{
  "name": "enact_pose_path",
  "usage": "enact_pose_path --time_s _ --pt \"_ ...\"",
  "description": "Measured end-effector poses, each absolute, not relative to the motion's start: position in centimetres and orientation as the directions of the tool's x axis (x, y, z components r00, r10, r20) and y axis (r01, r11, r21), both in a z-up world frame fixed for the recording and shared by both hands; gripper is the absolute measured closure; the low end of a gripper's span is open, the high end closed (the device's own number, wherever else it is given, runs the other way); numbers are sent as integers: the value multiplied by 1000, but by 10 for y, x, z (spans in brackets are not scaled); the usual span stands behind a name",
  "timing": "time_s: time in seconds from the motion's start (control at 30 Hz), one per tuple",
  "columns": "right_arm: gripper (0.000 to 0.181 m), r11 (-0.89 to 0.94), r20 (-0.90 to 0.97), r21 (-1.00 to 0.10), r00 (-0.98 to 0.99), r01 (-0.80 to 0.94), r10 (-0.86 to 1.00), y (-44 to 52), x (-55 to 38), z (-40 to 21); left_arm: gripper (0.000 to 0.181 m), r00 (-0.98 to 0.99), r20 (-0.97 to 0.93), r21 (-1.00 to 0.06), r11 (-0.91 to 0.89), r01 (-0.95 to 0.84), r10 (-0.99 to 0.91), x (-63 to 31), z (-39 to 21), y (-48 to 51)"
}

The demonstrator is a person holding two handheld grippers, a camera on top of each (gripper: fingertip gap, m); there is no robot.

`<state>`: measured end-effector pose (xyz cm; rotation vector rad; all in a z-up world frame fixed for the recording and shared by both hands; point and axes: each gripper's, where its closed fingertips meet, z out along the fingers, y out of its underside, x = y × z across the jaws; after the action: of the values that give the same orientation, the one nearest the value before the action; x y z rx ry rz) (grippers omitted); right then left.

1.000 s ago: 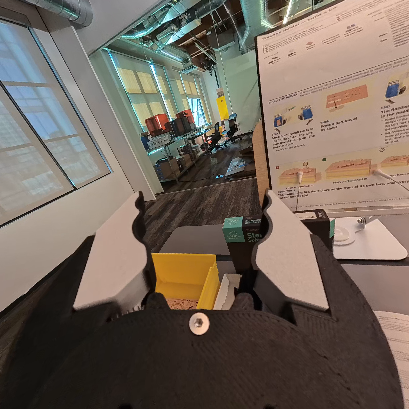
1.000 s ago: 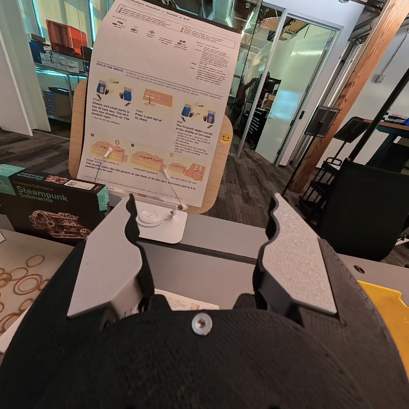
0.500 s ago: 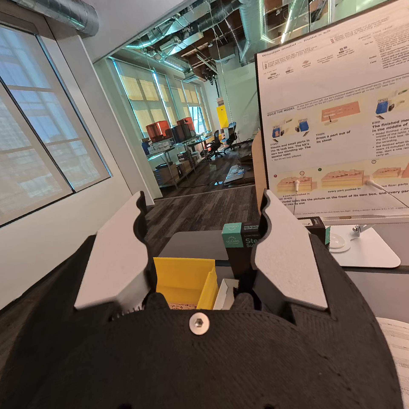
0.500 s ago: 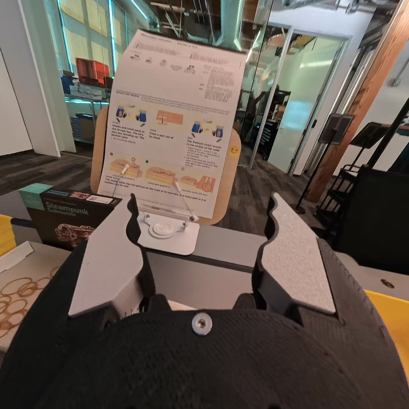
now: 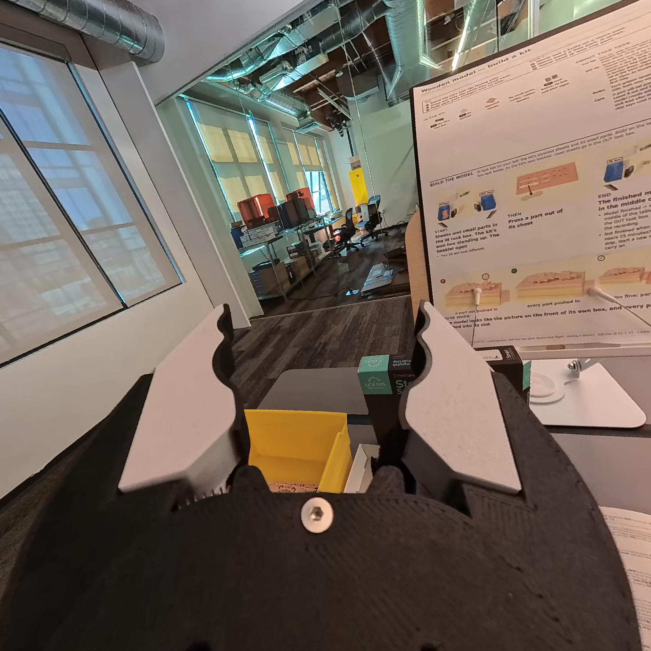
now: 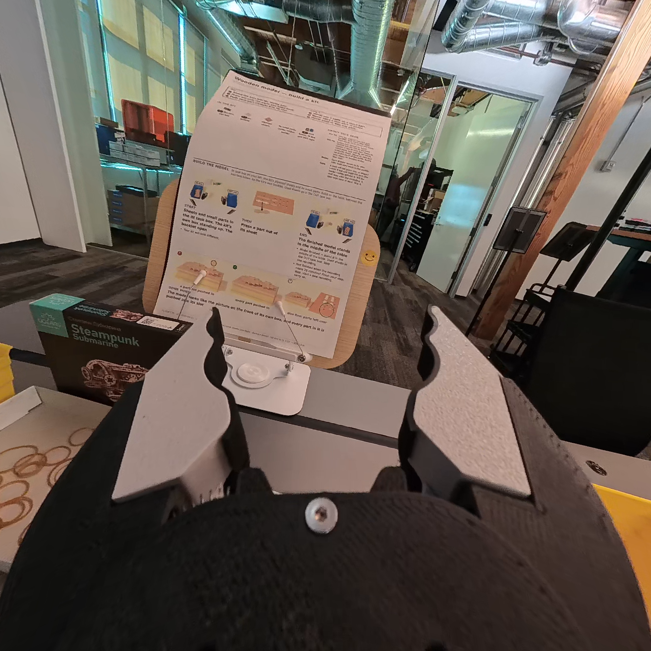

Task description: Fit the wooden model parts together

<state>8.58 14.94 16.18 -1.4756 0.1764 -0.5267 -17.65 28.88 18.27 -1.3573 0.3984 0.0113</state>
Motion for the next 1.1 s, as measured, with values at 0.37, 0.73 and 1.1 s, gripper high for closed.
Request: enact_pose_path --time_s 0.37,0.73,1.1 --pt "70 -10 202 -975 875 220 -440 153 89 156 79 935 -281 -947 219 -234 -217 -179 183 289" --pt "70 -30 203 -977 871 212 -447 154 92 152 79 933 -284 -947 217 -237 -221 -177 182 289" --pt "70 -40 201 -978 865 206 -459 153 96 150 80 932 -269 -953 205 -222 -242 -176 179 291"
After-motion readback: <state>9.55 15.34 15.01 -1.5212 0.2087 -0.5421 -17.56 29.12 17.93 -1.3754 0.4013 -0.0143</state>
